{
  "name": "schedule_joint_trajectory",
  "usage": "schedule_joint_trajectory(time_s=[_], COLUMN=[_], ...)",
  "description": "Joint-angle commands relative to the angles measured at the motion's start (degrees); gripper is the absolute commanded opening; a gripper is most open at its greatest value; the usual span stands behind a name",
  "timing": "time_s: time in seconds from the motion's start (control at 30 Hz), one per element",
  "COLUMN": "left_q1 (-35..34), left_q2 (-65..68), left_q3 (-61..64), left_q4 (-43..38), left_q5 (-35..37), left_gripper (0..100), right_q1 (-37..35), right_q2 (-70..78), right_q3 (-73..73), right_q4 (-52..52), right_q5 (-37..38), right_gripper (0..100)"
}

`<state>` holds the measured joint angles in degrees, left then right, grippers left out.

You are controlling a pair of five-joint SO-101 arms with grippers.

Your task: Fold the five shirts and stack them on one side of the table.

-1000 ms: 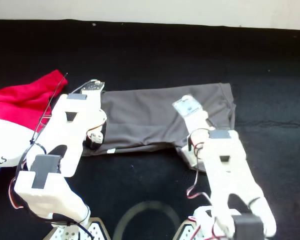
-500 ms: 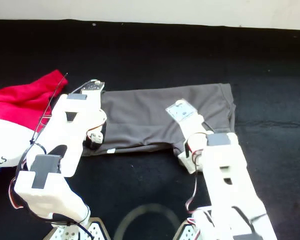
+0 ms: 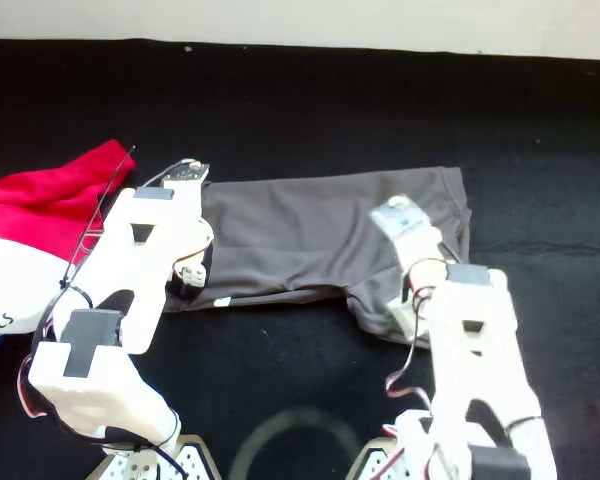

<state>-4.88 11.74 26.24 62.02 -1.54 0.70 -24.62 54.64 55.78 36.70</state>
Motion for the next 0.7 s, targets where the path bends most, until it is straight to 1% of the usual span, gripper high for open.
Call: schedule_joint_trajectory(time_s=[0.0, 0.13, 0.2, 0.27, 0.37, 0.53, 0.67], left_q1=[-1.4, -1.4, -1.4, -1.4, -1.4, -1.4, -1.4], left_q2=[0.5, 0.5, 0.5, 0.5, 0.5, 0.5, 0.5], left_q3=[0.4, 0.4, 0.4, 0.4, 0.4, 0.4, 0.4], left_q4=[-1.8, -1.8, -1.8, -1.8, -1.8, -1.8, -1.8], left_q5=[0.0, 0.0, 0.0, 0.0, 0.0, 0.0, 0.0], left_gripper=[1, 1, 1, 1, 1, 1, 1], right_q1=[3.5, 7.8, 8.6, 8.3, 6.5, 3.3, -2.0], right_q2=[6.7, 10.8, 10.7, 9.6, 5.8, -5.8, -13.1], right_q3=[-0.6, -2.8, -4.0, -4.5, -4.5, -4.1, -3.4], right_q4=[-3.3, -6.4, -5.9, -3.2, 0.8, 8.3, 13.8], right_q5=[0.8, 0.9, 0.9, 0.9, 0.9, 1.0, 0.9], right_gripper=[13.2, 12.5, 12.5, 12.5, 12.5, 12.6, 12.7])
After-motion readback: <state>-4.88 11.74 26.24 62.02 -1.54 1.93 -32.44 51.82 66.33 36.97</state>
